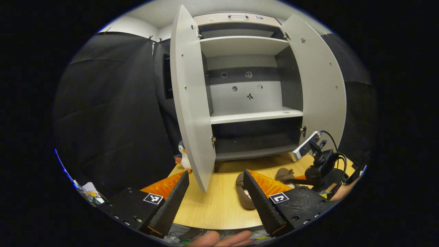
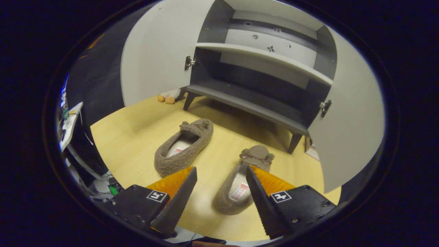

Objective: Grab one shoe with the right hand and put it into the shoe cabinet, grab the other shoe with the left hand and put it into the shoe cabinet; then close the right door with the right hand and the left door with the left hand.

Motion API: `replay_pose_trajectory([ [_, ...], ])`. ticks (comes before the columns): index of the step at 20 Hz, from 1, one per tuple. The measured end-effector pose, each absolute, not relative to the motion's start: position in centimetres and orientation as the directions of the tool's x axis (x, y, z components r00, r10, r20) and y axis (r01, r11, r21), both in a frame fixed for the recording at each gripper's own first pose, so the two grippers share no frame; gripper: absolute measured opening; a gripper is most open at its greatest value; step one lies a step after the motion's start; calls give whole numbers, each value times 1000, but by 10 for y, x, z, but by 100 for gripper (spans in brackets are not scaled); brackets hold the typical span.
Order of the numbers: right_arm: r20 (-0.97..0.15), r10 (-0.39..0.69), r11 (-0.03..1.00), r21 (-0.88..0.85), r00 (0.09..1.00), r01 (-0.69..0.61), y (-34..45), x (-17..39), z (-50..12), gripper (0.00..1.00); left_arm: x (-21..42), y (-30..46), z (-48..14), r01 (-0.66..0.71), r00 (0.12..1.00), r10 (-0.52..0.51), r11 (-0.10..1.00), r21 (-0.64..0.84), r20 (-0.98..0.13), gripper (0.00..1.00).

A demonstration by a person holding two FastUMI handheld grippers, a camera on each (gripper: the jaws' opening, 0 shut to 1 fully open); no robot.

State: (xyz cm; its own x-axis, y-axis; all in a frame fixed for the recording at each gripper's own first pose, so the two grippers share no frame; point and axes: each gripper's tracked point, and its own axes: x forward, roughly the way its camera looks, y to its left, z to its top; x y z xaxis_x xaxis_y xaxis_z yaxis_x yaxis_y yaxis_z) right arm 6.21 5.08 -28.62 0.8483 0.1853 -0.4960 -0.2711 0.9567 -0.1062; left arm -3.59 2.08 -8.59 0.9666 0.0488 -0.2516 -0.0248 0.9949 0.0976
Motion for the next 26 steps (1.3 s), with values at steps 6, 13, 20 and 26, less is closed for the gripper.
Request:
replay_pose_trajectory([
  [6, -550, 100, 973, -120, 829, -197, 33, 91, -317, 95, -26, 9, -87, -20, 968, 38, 997, 75, -249, 96],
  [13, -587, -25, 902, -363, 809, -235, 14, 120, -338, 50, -28, 12, -97, -29, 959, 59, 994, 110, -277, 96],
  [20, -564, -18, 893, -380, 825, -240, -3, 116, -321, 7, -27, -18, -100, 38, 959, 0, 991, 130, -283, 96],
  [26, -445, 17, 922, -339, 895, -186, -6, 104, -240, 6, -22, -34, -93, 80, 964, -41, 987, 138, -261, 96],
])
